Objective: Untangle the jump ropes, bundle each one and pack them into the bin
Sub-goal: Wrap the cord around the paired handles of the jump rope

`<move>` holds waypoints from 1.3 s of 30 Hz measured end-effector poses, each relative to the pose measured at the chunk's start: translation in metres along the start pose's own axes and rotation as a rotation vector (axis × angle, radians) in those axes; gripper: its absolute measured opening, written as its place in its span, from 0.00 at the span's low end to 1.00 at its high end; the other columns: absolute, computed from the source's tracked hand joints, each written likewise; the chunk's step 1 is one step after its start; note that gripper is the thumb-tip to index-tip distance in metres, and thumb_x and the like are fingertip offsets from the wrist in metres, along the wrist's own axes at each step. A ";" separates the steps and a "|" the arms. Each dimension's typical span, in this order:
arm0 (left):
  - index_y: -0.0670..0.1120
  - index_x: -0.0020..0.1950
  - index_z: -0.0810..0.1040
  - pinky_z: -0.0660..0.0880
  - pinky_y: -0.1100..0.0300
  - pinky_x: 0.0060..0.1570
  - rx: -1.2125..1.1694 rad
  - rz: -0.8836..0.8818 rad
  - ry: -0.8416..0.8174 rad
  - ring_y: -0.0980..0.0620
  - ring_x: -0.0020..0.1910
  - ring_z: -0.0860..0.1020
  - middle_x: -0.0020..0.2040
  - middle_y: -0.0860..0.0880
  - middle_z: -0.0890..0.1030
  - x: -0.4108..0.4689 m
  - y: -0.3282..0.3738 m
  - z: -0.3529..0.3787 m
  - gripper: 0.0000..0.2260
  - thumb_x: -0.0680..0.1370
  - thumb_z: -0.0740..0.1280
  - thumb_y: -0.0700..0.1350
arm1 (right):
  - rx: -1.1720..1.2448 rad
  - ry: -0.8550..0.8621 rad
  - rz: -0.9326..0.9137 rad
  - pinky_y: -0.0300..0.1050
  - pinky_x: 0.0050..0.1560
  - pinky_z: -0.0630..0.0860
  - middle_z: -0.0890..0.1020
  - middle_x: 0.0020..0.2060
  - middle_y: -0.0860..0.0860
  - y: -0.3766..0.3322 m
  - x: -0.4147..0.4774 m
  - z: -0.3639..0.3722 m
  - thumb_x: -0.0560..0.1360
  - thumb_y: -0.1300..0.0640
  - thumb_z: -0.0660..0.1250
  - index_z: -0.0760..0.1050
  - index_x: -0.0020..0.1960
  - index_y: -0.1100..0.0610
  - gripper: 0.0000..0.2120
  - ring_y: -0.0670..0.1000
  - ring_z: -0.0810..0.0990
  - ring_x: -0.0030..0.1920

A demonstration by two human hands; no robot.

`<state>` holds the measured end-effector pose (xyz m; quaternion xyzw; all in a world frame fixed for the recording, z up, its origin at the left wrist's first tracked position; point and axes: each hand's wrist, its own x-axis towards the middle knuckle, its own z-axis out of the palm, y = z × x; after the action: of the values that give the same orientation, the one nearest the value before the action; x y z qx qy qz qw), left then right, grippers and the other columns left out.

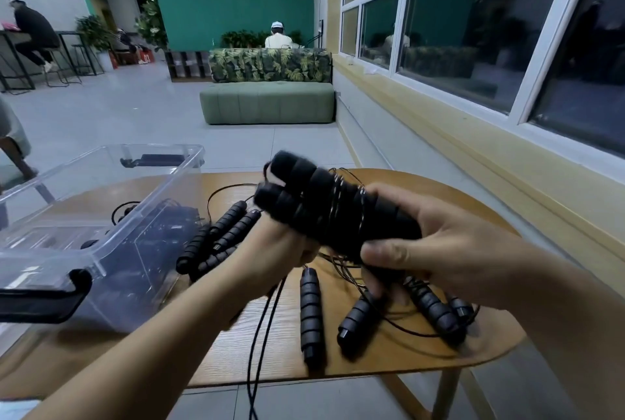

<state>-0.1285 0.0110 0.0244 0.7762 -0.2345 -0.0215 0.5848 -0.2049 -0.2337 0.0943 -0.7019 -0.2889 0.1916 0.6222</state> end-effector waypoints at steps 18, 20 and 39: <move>0.51 0.45 0.83 0.79 0.41 0.29 0.391 0.182 -0.113 0.46 0.27 0.81 0.32 0.49 0.82 -0.013 0.035 -0.011 0.10 0.79 0.75 0.56 | -0.674 0.227 0.408 0.58 0.51 0.85 0.87 0.48 0.48 0.034 0.007 -0.026 0.79 0.48 0.77 0.69 0.64 0.38 0.20 0.55 0.88 0.47; 0.51 0.45 0.83 0.78 0.36 0.30 0.345 0.162 -0.114 0.39 0.29 0.82 0.34 0.47 0.83 -0.010 0.033 -0.017 0.12 0.74 0.78 0.58 | -0.676 0.086 0.420 0.62 0.54 0.84 0.87 0.51 0.48 0.029 0.006 -0.020 0.78 0.46 0.77 0.69 0.64 0.36 0.21 0.57 0.87 0.51; 0.47 0.54 0.82 0.64 0.60 0.28 -0.014 0.035 -0.185 0.49 0.29 0.64 0.33 0.44 0.64 -0.014 0.030 0.010 0.13 0.88 0.60 0.49 | 0.033 0.356 -0.060 0.47 0.35 0.80 0.86 0.45 0.59 0.005 0.001 -0.016 0.75 0.59 0.79 0.77 0.67 0.52 0.23 0.61 0.85 0.42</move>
<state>-0.1543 0.0020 0.0452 0.7625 -0.3008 -0.0843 0.5666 -0.1932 -0.2457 0.0920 -0.7055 -0.1917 0.0505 0.6804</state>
